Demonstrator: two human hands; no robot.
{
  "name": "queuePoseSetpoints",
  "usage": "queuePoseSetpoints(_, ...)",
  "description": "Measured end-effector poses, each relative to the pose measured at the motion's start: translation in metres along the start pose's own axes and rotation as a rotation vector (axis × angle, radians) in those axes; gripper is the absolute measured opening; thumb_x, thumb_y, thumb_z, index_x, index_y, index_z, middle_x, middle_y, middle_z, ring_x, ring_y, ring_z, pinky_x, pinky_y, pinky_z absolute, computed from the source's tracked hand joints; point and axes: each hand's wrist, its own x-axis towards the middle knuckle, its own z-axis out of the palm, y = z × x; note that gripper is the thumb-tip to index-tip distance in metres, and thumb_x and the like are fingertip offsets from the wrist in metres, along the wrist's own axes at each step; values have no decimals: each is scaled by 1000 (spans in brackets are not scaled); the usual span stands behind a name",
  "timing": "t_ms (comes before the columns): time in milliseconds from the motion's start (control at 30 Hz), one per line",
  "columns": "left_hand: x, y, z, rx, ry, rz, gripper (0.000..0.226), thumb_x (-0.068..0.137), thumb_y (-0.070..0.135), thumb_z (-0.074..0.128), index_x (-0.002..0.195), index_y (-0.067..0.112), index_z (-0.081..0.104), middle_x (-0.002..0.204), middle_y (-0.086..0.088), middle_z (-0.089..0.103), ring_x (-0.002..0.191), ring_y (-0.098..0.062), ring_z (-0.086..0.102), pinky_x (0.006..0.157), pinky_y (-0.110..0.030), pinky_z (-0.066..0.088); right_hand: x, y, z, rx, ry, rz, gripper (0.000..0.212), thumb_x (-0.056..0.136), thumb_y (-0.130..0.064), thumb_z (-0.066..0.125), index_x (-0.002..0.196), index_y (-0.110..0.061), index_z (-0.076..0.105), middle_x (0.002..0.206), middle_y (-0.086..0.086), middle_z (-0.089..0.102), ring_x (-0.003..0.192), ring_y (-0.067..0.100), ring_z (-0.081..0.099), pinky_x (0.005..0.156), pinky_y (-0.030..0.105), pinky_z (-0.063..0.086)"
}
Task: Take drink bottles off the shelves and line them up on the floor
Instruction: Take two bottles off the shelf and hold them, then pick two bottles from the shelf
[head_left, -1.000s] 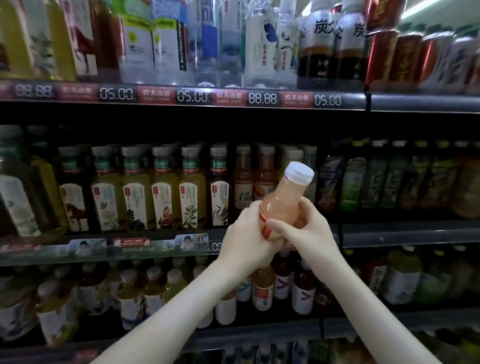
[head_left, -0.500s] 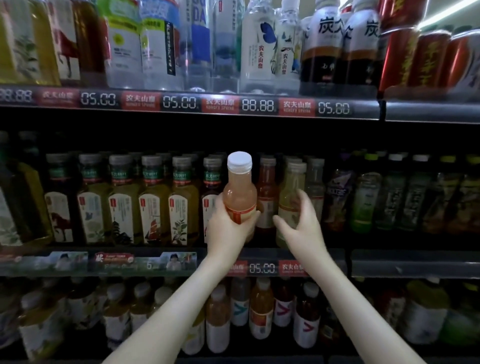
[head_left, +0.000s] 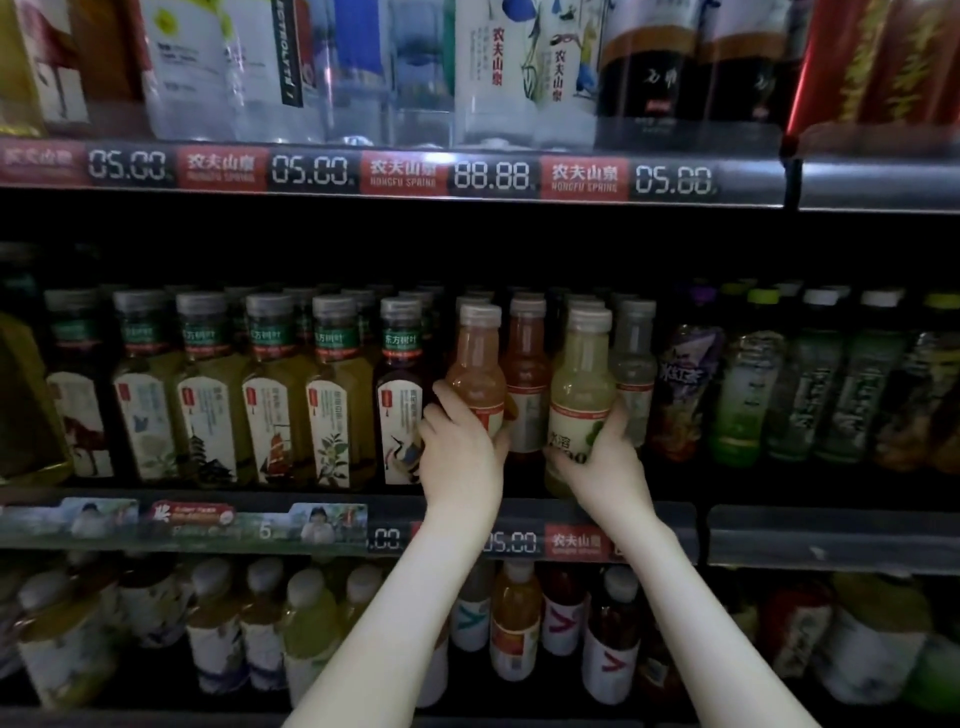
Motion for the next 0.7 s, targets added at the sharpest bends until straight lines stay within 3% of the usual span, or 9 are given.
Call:
queuePoseSetpoints(67, -5, -4, 7, 136, 114, 116, 101, 74, 45, 76, 140, -14, 27, 126, -30, 49, 114, -39, 52, 91, -41, 49, 1, 4, -7, 21, -43, -5, 95, 83, -31, 71, 149, -22, 5, 129, 4, 54, 113, 22, 56, 85, 28, 45)
queuePoseSetpoints(133, -8, -11, 13, 198, 234, 279, 92, 77, 35, 71, 146, -5, 24, 138, -27, 39, 124, -38, 41, 101, -46, 41, 3, 9, -13, 45, -80, -6, 92, 82, -29, 73, 148, -21, 10, 127, 2, 56, 112, 19, 57, 86, 27, 46)
queuePoseSetpoints(233, -3, -15, 10, 227, 244, 419, 92, 71, 18, 78, 147, 8, 28, 141, -24, 29, 126, -40, 34, 97, -52, 44, 4, 9, -12, 32, -97, 1, 95, 81, -31, 73, 149, -23, 7, 132, 4, 54, 119, 21, 55, 90, 31, 48)
queuePoseSetpoints(333, -3, -19, 5, 210, 176, 404, 91, 69, 19, 81, 146, 9, 34, 144, -24, 25, 129, -41, 31, 96, -53, 44, -10, 0, -8, -113, 17, -58, 113, 82, -32, 72, 148, -32, -20, 157, 11, 16, 143, 27, 22, 109, 45, 34)
queuePoseSetpoints(400, -11, -19, 3, 179, 153, 384, 92, 71, 27, 79, 147, 10, 31, 148, -25, 21, 133, -42, 26, 102, -56, 37, -25, -6, -9, -262, 104, -196, 113, 85, -32, 68, 142, -38, -29, 159, 10, -1, 146, 28, 3, 113, 47, 24)
queuePoseSetpoints(500, -27, -1, -1, 70, 177, 460, 82, 78, 26, 72, 147, 10, 31, 150, -25, 16, 136, -42, 22, 107, -60, 28, -48, -6, -20, -336, 227, -334, 98, 91, -26, 61, 147, -37, -19, 158, 12, 6, 145, 29, 8, 111, 44, 29)
queuePoseSetpoints(600, -47, 30, 3, -135, 247, 658, 61, 86, 12, 63, 143, 11, 42, 147, -24, 22, 134, -40, 26, 108, -58, 31, -69, 10, -49, -457, 368, -343, 86, 89, -15, 62, 153, -22, 4, 154, 16, 20, 140, 29, 21, 108, 43, 36)
queuePoseSetpoints(700, -75, 73, 14, -276, 260, 832, 50, 91, 12, 54, 140, 12, 47, 144, -23, 35, 132, -36, 34, 111, -51, 27, -95, 36, -99, -599, 453, -309, 83, 86, -13, 67, 151, -13, 16, 148, 18, 31, 132, 29, 32, 102, 41, 42)
